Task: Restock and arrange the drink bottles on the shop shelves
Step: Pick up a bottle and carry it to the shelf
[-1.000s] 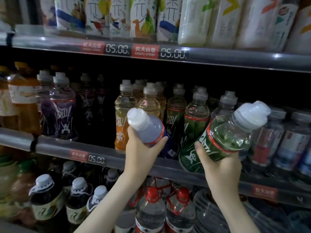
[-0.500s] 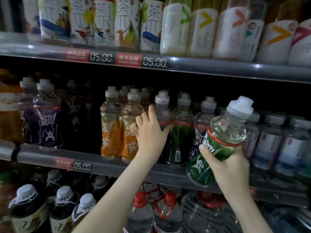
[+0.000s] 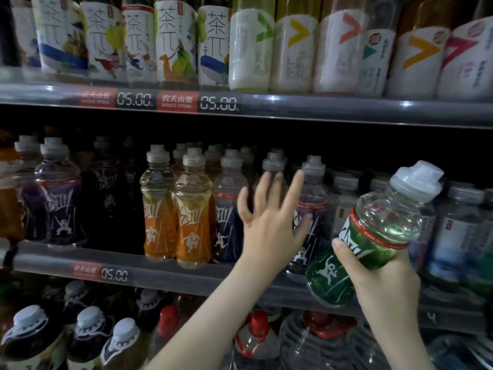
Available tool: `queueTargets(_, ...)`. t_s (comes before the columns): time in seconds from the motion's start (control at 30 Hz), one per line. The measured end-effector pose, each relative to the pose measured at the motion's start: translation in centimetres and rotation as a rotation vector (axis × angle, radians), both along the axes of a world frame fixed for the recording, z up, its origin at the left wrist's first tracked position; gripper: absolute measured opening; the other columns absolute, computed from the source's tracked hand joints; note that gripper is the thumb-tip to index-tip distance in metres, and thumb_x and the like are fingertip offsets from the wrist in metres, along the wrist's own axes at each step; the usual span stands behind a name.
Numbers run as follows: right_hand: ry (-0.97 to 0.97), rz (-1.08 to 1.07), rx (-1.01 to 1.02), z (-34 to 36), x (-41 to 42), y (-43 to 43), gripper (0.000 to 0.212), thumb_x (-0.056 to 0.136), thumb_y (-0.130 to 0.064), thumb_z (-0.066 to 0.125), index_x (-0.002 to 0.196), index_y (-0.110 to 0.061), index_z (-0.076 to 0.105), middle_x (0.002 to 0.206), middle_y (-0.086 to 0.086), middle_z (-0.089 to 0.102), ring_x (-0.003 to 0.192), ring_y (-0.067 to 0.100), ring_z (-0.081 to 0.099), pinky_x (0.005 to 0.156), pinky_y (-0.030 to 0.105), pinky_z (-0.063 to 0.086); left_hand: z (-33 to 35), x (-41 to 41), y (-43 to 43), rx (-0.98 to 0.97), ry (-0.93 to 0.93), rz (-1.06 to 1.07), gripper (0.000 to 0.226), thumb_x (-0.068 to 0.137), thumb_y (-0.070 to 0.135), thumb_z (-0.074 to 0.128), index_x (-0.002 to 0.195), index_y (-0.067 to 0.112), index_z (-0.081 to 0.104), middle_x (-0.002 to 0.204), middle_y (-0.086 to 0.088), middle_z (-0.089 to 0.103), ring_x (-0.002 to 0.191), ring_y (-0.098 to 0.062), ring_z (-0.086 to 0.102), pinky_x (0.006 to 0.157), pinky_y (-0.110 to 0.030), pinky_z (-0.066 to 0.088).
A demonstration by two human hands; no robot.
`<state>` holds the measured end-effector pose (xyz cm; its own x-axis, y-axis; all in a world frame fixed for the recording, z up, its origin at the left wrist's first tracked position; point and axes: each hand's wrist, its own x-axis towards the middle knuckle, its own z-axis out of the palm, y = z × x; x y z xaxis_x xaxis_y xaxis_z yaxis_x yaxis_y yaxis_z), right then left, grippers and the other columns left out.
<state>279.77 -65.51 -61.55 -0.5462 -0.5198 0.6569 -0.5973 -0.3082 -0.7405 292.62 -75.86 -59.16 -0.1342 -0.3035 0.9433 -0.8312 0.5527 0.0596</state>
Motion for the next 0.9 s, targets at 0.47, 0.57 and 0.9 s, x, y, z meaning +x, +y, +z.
queueTargets(0.47,-0.087,-0.069,-0.081,0.2,-3.3,2.8,0.058,0.061,-0.053,0.066,0.101,-0.010,0.062,0.086,-0.007,0.066,0.078,0.005,0.057,0.068,0.016,0.038,-3.1,-2.8,1.7,-0.002,0.403,-0.592,0.080,0.074,0.026,0.073,0.137,0.017,0.025,0.129,-0.002,0.037,0.124,-0.018,0.041,0.103,-0.028,0.036)
queueTargets(0.57,-0.083,-0.064,-0.120,-0.1,-3.1,2.4,0.056,0.065,-0.052,0.068,0.101,-0.009,0.062,0.089,-0.003,0.067,0.084,0.014,0.062,0.071,0.016,0.041,-4.8,-0.7,3.3,0.309,0.567,-0.701,0.088,0.069,0.023,0.084,0.133,0.033,0.025,0.126,0.014,0.040,0.121,0.012,0.041,0.092,-0.004,0.039)
queueTargets(0.9,-0.104,0.038,-0.132,-0.2,-0.2,-0.4,0.063,0.067,-0.061,0.069,0.103,-0.010,0.063,0.095,-0.002,0.069,0.091,0.007,0.063,0.084,0.021,0.048,-4.0,4.1,5.6,0.237,0.724,-0.687,0.076,0.061,0.040,0.078,0.122,0.007,0.046,0.115,0.003,0.059,0.108,-0.009,0.059,0.090,-0.019,0.049)
